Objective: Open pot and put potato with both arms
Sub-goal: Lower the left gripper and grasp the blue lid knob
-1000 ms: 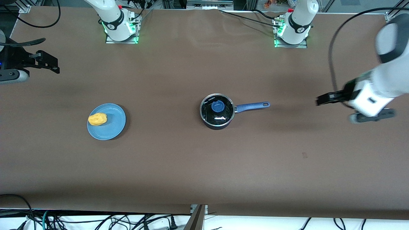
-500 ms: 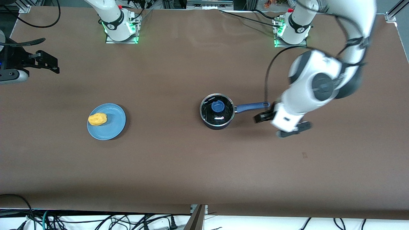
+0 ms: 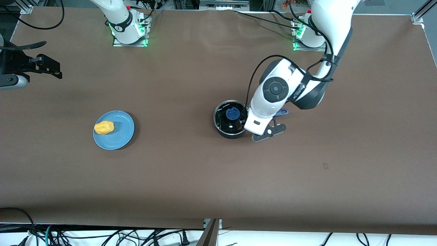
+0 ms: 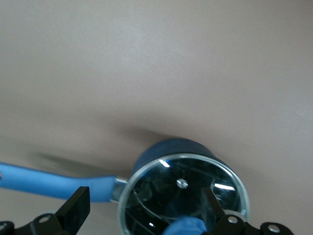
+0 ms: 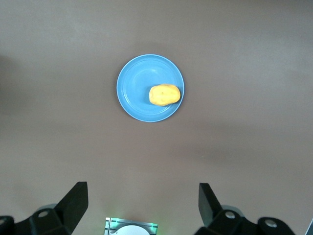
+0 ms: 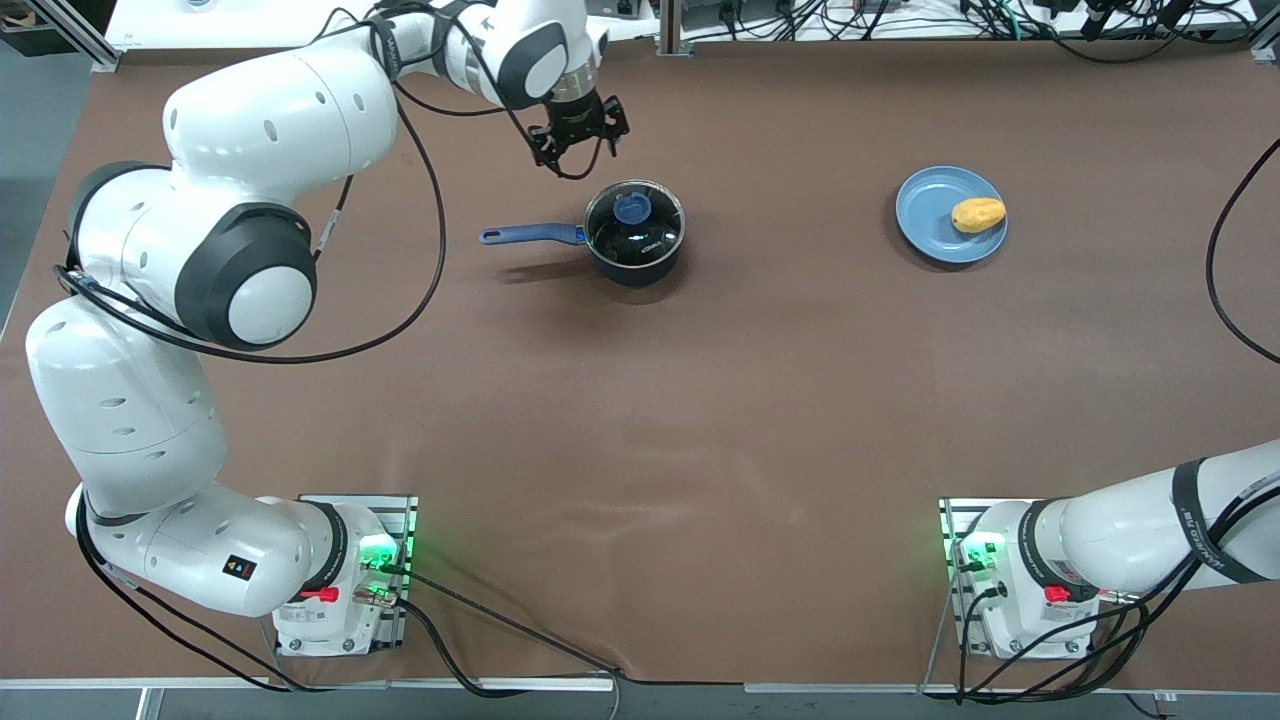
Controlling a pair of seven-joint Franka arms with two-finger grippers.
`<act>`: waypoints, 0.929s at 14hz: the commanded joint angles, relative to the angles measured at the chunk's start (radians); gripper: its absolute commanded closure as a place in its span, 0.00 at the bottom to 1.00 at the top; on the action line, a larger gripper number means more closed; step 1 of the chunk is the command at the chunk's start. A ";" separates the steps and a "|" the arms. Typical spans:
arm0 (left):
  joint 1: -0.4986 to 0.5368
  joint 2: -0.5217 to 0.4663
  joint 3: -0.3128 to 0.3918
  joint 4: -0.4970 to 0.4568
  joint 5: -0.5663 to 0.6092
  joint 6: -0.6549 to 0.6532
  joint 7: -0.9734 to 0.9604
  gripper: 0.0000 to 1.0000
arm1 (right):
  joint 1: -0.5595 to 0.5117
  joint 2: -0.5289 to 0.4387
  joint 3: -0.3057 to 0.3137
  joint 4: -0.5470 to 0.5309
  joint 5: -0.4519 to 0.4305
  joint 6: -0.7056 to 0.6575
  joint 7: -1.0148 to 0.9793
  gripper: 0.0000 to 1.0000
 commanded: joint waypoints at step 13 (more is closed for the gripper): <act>-0.144 0.088 0.007 0.028 0.177 0.064 -0.100 0.00 | -0.016 0.003 -0.039 -0.002 0.005 0.027 0.009 0.00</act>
